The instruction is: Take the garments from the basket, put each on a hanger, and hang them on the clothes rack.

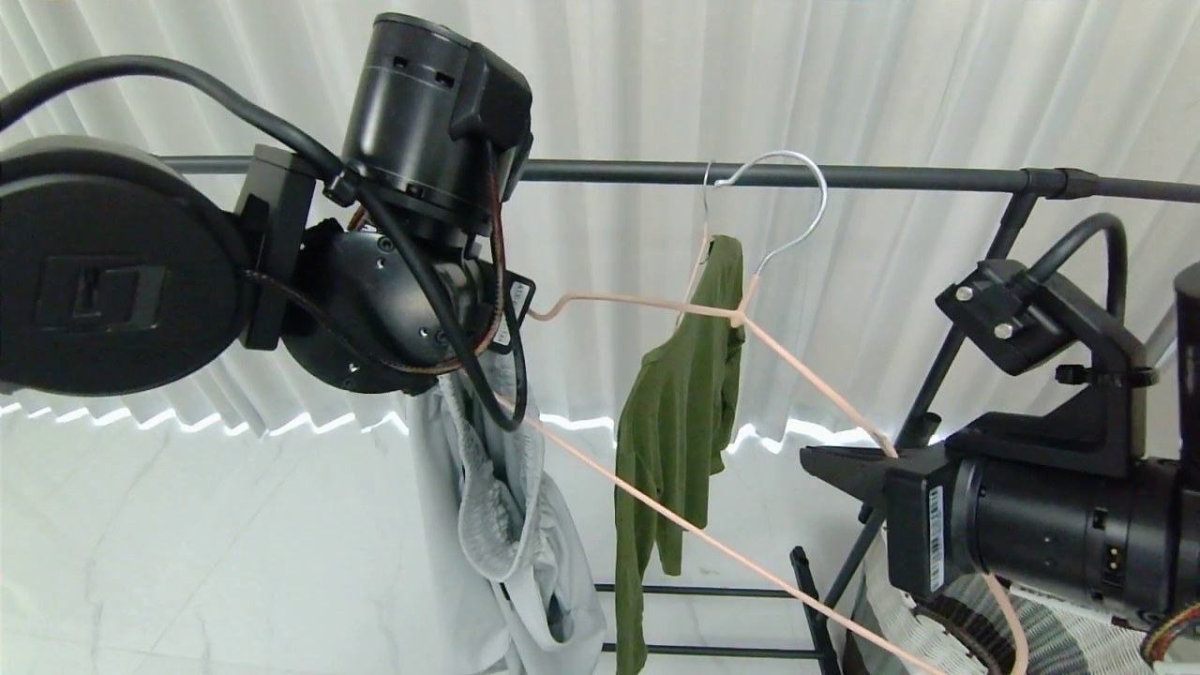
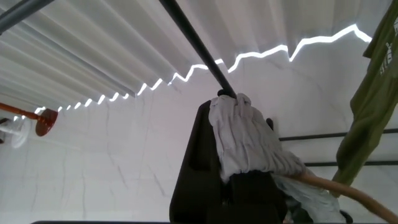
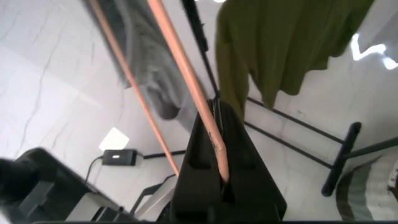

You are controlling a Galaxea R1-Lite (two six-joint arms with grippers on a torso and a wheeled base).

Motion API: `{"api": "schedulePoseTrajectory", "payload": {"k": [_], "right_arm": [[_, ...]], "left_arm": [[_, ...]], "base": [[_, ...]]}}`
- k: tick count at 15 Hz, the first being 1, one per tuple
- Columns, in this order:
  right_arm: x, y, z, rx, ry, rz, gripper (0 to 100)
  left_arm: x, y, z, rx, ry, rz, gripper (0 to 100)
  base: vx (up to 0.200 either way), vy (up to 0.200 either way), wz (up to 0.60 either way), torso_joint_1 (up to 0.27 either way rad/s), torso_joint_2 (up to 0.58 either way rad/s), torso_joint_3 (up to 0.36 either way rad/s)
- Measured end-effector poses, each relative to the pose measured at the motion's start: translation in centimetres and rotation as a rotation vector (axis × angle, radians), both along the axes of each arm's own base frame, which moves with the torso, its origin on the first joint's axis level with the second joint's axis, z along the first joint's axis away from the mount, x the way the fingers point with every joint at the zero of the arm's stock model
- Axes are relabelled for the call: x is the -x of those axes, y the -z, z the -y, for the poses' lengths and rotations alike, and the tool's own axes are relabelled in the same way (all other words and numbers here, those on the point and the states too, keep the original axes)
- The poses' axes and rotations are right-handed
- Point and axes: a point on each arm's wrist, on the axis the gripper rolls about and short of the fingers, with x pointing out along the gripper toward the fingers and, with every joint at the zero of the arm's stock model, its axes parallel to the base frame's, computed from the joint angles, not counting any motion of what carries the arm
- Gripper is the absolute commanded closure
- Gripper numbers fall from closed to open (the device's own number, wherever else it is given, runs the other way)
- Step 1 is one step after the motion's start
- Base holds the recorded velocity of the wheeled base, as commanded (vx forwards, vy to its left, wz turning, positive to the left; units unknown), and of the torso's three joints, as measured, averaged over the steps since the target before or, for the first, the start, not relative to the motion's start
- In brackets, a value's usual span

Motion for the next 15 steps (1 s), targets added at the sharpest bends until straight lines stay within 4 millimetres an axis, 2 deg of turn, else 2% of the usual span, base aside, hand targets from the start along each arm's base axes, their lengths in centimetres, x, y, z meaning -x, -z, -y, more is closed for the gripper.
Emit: {"api": "schedulePoseTrajectory", "payload": {"k": [6, 8, 11, 15], "right_arm": [[3.8, 0.0, -1.2, -0.061, -0.226, -0.084, 100], [3.6, 0.7, -1.5, -0.026, -0.165, -0.069, 100], [2.1, 1.6, -1.9, 0.026, -0.006, -0.036, 100], [1.1, 0.9, -1.7, -0.026, 0.030, 0.001, 100]], "left_arm": [[-0.4, 0.3, 0.4, 0.000, 0.001, -0.005, 100], [-0.4, 0.3, 0.4, 0.001, 0.002, -0.006, 100], [-0.3, 0.2, 0.4, 0.002, 0.002, -0.004, 100], [0.2, 0.0, 0.8, 0.013, 0.024, 0.002, 100]], "base": [[0.000, 0.000, 0.00, 0.000, 0.00, 0.000], [0.000, 0.000, 0.00, 0.000, 0.00, 0.000], [0.000, 0.000, 0.00, 0.000, 0.00, 0.000], [0.000, 0.000, 0.00, 0.000, 0.00, 0.000]]}}
